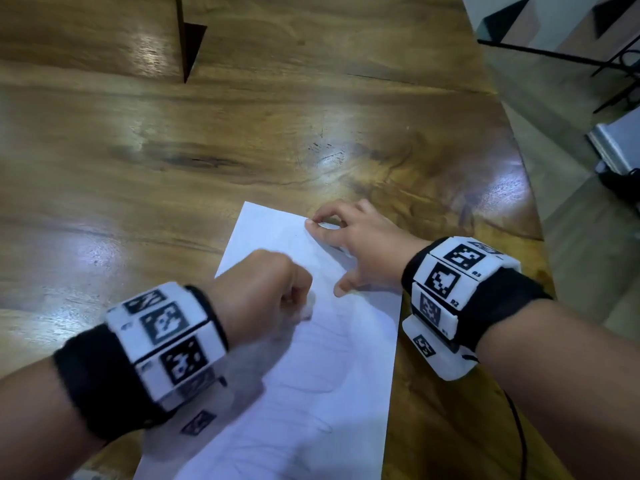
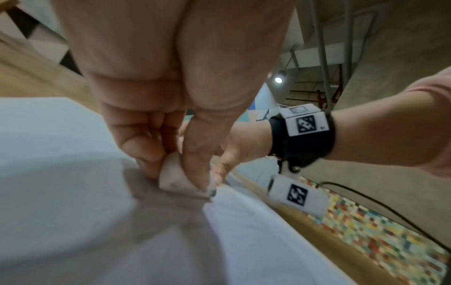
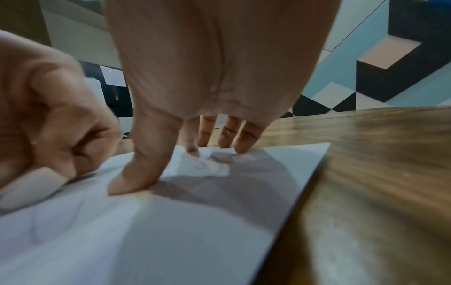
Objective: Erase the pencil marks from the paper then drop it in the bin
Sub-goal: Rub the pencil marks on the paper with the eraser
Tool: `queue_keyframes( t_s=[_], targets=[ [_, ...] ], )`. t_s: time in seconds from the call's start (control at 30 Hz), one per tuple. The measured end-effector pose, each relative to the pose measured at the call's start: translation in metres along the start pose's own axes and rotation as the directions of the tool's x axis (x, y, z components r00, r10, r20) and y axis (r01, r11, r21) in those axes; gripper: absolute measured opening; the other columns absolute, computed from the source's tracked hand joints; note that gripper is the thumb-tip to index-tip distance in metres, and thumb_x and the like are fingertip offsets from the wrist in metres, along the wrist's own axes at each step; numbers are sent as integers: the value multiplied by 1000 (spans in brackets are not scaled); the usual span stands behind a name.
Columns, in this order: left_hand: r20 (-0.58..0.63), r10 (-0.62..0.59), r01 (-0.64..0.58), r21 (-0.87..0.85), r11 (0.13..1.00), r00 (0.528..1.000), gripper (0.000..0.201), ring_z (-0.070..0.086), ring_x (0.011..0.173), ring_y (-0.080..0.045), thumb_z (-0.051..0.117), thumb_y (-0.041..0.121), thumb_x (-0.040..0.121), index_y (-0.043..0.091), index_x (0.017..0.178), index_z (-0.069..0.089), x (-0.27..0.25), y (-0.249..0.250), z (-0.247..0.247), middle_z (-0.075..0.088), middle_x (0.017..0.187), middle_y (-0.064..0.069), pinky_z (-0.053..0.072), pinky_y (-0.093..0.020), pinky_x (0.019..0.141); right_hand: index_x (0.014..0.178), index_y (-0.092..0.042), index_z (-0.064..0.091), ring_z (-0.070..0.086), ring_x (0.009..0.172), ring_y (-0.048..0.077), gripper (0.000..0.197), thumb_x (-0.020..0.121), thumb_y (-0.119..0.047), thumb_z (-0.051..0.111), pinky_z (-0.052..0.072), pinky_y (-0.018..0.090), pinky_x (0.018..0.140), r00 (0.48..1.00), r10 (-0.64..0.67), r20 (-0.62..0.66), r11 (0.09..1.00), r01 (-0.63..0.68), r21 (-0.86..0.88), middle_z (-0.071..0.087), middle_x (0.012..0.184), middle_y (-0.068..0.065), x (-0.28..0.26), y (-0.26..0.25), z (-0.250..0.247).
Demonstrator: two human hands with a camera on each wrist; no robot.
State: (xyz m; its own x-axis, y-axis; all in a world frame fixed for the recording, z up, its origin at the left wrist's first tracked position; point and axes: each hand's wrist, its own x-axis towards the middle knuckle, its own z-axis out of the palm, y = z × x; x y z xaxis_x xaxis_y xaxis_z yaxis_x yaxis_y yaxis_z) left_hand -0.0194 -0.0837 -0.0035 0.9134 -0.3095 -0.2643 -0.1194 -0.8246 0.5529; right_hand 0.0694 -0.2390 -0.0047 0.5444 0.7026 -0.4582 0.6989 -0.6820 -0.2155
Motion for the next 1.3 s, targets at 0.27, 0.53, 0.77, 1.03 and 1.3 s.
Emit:
queue_keyframes(
  t_s=[0.27, 0.53, 0.77, 1.03, 1.3],
  targets=[
    [-35, -104, 104, -8, 995, 994, 25, 40, 57, -3, 62, 10, 71, 21, 52, 49, -8, 2, 7, 41, 62, 11, 28, -13, 53, 145, -18, 32, 24, 129, 15, 90, 70, -38, 78, 29, 29, 109, 990, 119, -76, 981, -106, 161, 26, 143, -6, -22, 0, 6],
    [86, -293, 300, -88, 950, 952, 18, 49, 53, -7, 74, 23, 66, 21, 57, 59, 31, 6, -29, 53, 52, 12, 34, -18, 51, 149, -25, 18, 8, 133, 9, 100, 70, -47, 75, 18, 32, 115, 985, 147, -86, 969, -126, 214, 15, 147, -13, -40, -3, 23],
    [-173, -288, 272, -110, 956, 942, 14, 49, 64, -17, 71, 19, 72, 18, 65, 59, 55, 6, -24, 49, 57, 9, 36, -22, 60, 149, -24, 16, 5, 132, 8, 99, 71, -50, 72, 20, 27, 114, 988, 119, -97, 977, -100, 187, 13, 148, -15, -41, 0, 25],
    [-203, -223, 216, -59, 975, 953, 12, 50, 66, -19, 72, 17, 70, 17, 64, 62, 55, 3, -23, 51, 55, 7, 37, -23, 61, 149, -23, 16, 11, 129, 9, 99, 72, -49, 72, 25, 27, 111, 988, 120, -94, 978, -101, 184, 15, 146, -15, -41, -2, 23],
    [-230, -235, 224, -71, 972, 944, 10, 48, 62, -17, 71, 19, 73, 12, 69, 65, 55, 6, -24, 48, 55, 8, 39, -25, 62, 149, -24, 16, 11, 129, 8, 99, 72, -49, 72, 25, 26, 110, 989, 118, -92, 978, -100, 181, 15, 146, -14, -42, -2, 23]
  ],
)
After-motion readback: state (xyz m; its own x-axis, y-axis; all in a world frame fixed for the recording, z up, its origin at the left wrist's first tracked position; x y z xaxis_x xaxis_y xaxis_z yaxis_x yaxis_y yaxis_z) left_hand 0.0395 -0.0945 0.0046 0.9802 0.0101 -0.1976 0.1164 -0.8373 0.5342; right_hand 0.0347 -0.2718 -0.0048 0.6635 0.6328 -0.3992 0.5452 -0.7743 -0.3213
